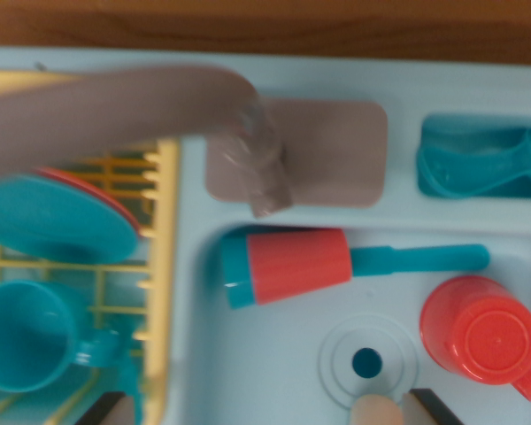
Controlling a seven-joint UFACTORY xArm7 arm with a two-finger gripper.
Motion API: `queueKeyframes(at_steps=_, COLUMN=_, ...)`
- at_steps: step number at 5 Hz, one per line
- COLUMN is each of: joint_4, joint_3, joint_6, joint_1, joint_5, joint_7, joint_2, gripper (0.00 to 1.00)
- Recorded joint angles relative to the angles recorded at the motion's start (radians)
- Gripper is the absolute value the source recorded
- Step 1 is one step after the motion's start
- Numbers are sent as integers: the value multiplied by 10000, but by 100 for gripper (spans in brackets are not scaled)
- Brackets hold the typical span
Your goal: Pick detergent from the sink
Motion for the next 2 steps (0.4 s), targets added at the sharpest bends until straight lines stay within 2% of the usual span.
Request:
queueKeyframes(at_steps=1, joint_4=0, joint_3=0, joint_6=0, joint_1=0, joint_5=0, joint_7=0, joint_2=0, gripper=0)
queueKeyframes(at_steps=2, joint_4=-472, joint_3=-90, joint_6=-460, joint_1=-56, joint_5=-1, joint_7=-166, joint_2=27, gripper=0)
